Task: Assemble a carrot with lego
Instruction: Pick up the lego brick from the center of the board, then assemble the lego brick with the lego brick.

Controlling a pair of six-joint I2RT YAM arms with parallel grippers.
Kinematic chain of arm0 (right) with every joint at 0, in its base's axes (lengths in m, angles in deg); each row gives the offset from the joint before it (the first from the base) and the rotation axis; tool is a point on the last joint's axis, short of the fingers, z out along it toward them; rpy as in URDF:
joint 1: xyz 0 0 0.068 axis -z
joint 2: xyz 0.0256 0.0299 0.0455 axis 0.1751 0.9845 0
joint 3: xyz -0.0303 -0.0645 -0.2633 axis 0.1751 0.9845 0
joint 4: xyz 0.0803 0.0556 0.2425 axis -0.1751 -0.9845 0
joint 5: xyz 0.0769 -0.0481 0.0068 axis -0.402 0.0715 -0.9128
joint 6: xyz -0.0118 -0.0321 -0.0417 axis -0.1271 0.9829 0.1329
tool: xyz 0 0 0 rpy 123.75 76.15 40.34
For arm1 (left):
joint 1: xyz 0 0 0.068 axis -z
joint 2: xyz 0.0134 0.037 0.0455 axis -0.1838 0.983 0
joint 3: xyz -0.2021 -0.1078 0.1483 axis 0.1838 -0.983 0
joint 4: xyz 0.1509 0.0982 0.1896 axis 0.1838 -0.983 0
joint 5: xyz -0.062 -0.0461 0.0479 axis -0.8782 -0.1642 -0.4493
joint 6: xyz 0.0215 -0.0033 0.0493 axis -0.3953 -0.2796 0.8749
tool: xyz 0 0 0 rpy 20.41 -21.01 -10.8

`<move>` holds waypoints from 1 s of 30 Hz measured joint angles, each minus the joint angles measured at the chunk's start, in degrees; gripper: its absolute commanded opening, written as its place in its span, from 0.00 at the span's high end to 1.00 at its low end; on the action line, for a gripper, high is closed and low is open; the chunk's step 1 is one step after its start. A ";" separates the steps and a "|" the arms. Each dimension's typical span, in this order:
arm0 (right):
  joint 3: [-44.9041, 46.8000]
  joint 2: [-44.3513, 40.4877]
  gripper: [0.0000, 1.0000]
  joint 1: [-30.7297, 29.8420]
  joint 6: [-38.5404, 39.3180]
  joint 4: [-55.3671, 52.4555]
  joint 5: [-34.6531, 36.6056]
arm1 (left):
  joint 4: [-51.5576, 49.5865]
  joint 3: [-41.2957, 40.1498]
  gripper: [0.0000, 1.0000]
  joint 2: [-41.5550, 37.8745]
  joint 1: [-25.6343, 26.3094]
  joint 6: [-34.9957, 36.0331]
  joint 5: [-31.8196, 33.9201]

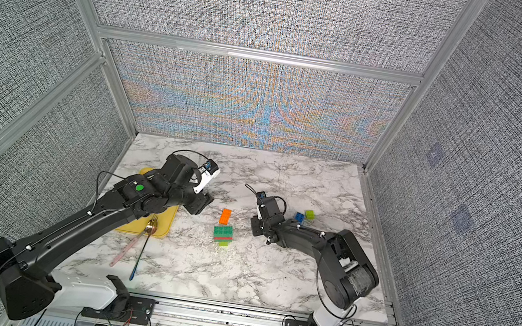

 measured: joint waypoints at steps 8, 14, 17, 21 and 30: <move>1.44 -14.82 0.77 -0.42 14.88 1.09 -15.58 | -0.52 -8.66 0.27 -8.24 -8.98 -4.70 -5.57; -5.01 -14.32 0.77 -5.07 32.50 -5.11 -28.59 | -0.59 -15.04 0.26 -11.17 -16.87 -8.07 -11.67; -9.33 -10.73 0.77 -6.78 39.63 -9.16 -32.09 | -0.52 -16.28 0.26 -11.37 -19.43 -9.09 -13.68; -13.99 -5.92 0.77 -7.72 46.36 -14.47 -33.90 | -0.13 -16.74 0.26 -11.52 -20.50 -9.33 -15.13; -19.54 0.13 0.78 -8.28 53.33 -22.62 -34.67 | 0.26 -16.74 0.26 -10.27 -20.72 -9.46 -16.15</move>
